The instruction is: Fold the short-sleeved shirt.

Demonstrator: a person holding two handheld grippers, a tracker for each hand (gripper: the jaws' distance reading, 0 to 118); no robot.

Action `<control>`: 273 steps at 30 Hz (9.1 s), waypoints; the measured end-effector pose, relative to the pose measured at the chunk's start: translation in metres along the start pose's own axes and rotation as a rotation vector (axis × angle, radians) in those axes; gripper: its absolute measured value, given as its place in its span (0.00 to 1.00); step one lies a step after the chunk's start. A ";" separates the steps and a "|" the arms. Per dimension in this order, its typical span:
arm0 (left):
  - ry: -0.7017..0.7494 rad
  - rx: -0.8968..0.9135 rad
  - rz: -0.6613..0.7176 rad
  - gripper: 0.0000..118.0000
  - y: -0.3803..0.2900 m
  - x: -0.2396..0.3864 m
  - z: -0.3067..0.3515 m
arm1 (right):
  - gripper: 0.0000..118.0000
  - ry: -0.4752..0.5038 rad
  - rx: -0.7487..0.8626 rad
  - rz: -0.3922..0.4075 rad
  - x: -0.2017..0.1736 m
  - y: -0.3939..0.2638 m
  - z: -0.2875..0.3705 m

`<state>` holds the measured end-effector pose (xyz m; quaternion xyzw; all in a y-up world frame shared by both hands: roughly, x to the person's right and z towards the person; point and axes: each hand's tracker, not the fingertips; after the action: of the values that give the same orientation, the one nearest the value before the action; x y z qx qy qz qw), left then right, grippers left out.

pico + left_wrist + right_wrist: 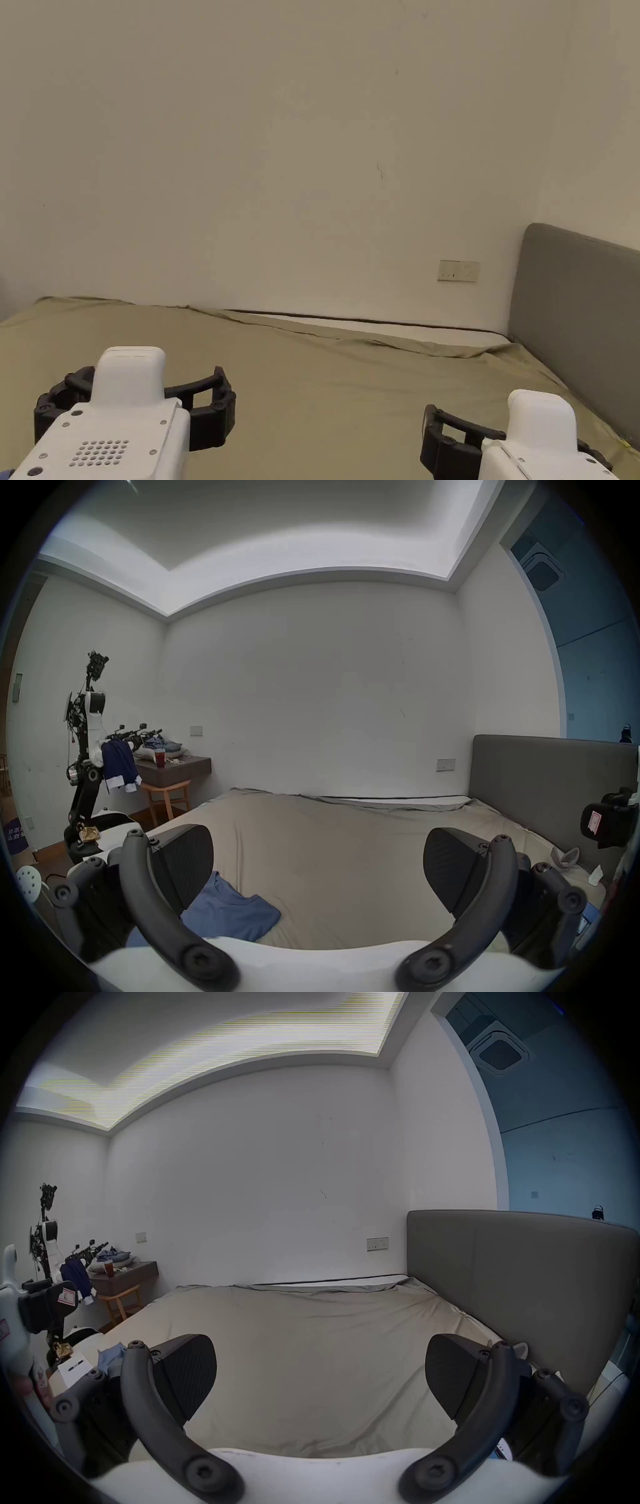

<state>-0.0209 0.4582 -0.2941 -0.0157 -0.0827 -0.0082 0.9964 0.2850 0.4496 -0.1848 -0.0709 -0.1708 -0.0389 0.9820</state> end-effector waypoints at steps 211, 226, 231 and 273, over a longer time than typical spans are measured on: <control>-0.165 -1.025 -0.298 0.84 -0.310 0.004 -0.292 | 0.04 0.129 -0.404 0.053 0.030 -0.116 -0.068; -0.463 -0.689 0.415 0.00 -0.195 -0.026 -0.190 | 0.04 -0.080 -0.463 0.069 0.164 -0.113 -0.071; -0.553 -0.637 0.425 0.00 -0.153 -0.023 -0.169 | 0.33 -0.009 -0.702 0.070 0.205 -0.154 -0.118; -0.180 -0.166 0.383 0.00 0.147 -0.109 -0.299 | 0.08 0.114 -0.413 -0.175 0.112 0.205 -0.293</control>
<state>-0.0760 0.5969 -0.6116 -0.1138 -0.1661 0.1756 0.9637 0.5071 0.6015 -0.4453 -0.2528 -0.1092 -0.1619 0.9476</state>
